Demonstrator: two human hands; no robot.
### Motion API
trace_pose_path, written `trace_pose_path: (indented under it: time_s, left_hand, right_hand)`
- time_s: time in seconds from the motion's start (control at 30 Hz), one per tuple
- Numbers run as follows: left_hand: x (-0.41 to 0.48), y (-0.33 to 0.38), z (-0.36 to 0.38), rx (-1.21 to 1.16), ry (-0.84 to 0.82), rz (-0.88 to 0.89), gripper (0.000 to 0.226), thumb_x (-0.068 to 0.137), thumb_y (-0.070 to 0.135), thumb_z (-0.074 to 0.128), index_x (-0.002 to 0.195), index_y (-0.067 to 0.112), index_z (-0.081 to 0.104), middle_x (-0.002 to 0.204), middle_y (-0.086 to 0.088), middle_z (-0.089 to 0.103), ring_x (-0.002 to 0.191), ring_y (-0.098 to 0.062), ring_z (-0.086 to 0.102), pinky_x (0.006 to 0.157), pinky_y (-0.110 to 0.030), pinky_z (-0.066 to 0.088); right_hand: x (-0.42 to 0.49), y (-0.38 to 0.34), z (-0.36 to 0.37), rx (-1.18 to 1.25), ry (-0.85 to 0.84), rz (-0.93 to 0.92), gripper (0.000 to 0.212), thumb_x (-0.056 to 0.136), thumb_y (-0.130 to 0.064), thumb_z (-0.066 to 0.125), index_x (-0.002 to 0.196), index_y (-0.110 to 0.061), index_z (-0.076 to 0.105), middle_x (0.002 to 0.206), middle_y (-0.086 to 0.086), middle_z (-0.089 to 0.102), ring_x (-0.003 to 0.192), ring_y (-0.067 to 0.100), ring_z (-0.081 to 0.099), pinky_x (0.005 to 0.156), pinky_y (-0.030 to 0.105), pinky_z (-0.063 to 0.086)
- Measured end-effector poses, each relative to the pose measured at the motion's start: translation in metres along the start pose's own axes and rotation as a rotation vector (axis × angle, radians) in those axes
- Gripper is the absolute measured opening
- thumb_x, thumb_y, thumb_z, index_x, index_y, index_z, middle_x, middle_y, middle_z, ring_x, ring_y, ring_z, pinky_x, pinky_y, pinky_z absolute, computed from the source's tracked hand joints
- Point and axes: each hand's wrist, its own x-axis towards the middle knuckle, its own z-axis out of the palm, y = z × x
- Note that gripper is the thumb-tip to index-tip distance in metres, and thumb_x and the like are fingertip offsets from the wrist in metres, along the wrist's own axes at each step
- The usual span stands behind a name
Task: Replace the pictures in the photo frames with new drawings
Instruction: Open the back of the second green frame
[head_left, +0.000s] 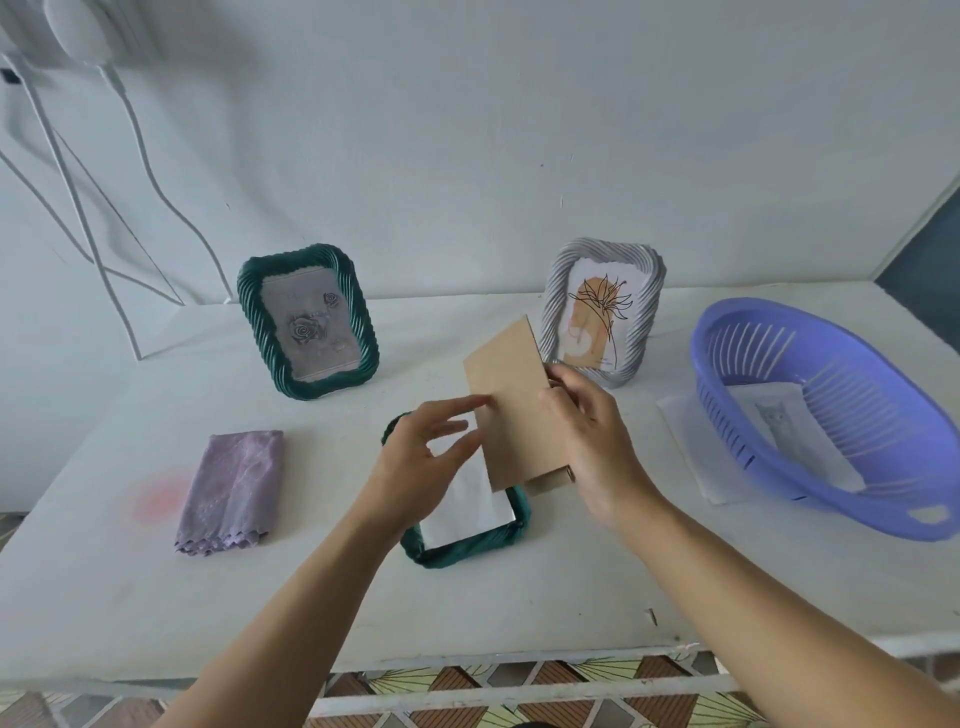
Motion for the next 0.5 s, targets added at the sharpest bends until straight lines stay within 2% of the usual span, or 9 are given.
trace_pose_path:
  time_s: [0.07, 0.13, 0.2, 0.27, 0.33, 0.37, 0.43, 0.5]
  left_hand:
    - [0.001, -0.002, 0.008, 0.038, 0.003, 0.036, 0.034, 0.092, 0.016, 0.069, 0.12, 0.037, 0.069, 0.122, 0.024, 0.066, 0.101, 0.004, 0.067, 0.08, -0.004, 0.043]
    - [0.004, -0.005, 0.016, 0.096, 0.01, 0.059, 0.035, 0.09, 0.015, 0.071, 0.119, 0.035, 0.07, 0.118, 0.028, 0.067, 0.097, 0.004, 0.067, 0.076, -0.001, 0.041]
    - [0.008, -0.009, 0.026, 0.165, -0.001, 0.064, 0.037, 0.088, 0.021, 0.073, 0.119, 0.04, 0.069, 0.114, 0.027, 0.068, 0.101, 0.004, 0.065, 0.081, -0.009, 0.043]
    - [0.012, -0.014, 0.037, 0.263, 0.003, 0.065, 0.036, 0.089, 0.029, 0.072, 0.121, 0.044, 0.067, 0.107, 0.022, 0.07, 0.105, 0.003, 0.062, 0.092, -0.027, 0.048]
    - [0.015, -0.015, 0.046, 0.384, -0.017, 0.074, 0.036, 0.092, 0.035, 0.067, 0.126, 0.043, 0.064, 0.116, 0.021, 0.067, 0.109, 0.001, 0.059, 0.102, -0.038, 0.043]
    - [0.016, -0.015, 0.051, 0.453, -0.039, 0.087, 0.036, 0.094, 0.036, 0.064, 0.129, 0.043, 0.062, 0.126, 0.023, 0.063, 0.115, 0.0, 0.056, 0.105, -0.039, 0.039]
    - [0.02, -0.015, 0.057, 0.579, -0.078, 0.116, 0.037, 0.096, 0.039, 0.059, 0.133, 0.043, 0.058, 0.14, 0.025, 0.053, 0.126, -0.003, 0.048, 0.104, -0.04, 0.03]
    - [0.025, -0.017, 0.061, 0.644, -0.097, 0.126, 0.034, 0.098, 0.041, 0.055, 0.132, 0.042, 0.059, 0.141, 0.023, 0.052, 0.129, -0.005, 0.045, 0.1, -0.04, 0.026]
  right_hand:
    - [0.002, 0.008, -0.012, -0.01, 0.077, 0.009, 0.025, 0.1, -0.011, 0.049, 0.105, -0.024, 0.07, 0.098, -0.012, 0.072, 0.09, 0.006, 0.063, 0.081, 0.027, 0.046]
    - [0.002, 0.018, -0.024, -0.048, 0.126, 0.018, 0.024, 0.098, -0.009, 0.049, 0.099, -0.021, 0.069, 0.091, 0.002, 0.07, 0.081, 0.01, 0.057, 0.076, 0.03, 0.043]
    - [0.004, 0.028, -0.035, -0.085, 0.146, 0.051, 0.02, 0.096, -0.01, 0.048, 0.098, -0.016, 0.066, 0.084, 0.018, 0.061, 0.074, 0.016, 0.047, 0.069, 0.032, 0.038]
    - [0.007, 0.039, -0.045, -0.17, 0.167, 0.082, 0.016, 0.096, -0.012, 0.048, 0.096, -0.009, 0.063, 0.068, 0.005, 0.05, 0.064, 0.012, 0.039, 0.062, 0.027, 0.033]
    - [0.012, 0.049, -0.054, -0.267, 0.184, 0.116, 0.016, 0.097, -0.013, 0.049, 0.093, -0.011, 0.064, 0.06, -0.008, 0.048, 0.057, 0.009, 0.037, 0.057, 0.023, 0.033]
    - [0.015, 0.053, -0.057, -0.31, 0.189, 0.127, 0.015, 0.098, -0.014, 0.05, 0.095, -0.013, 0.065, 0.063, -0.005, 0.055, 0.058, 0.011, 0.042, 0.058, 0.025, 0.037]
    - [0.021, 0.058, -0.062, -0.398, 0.183, 0.143, 0.016, 0.098, -0.016, 0.052, 0.102, -0.016, 0.067, 0.084, 0.002, 0.07, 0.073, 0.019, 0.06, 0.068, 0.03, 0.047]
    - [0.025, 0.061, -0.065, -0.484, 0.154, 0.168, 0.016, 0.096, -0.016, 0.055, 0.105, -0.017, 0.068, 0.093, 0.001, 0.072, 0.086, 0.02, 0.065, 0.072, 0.028, 0.049]
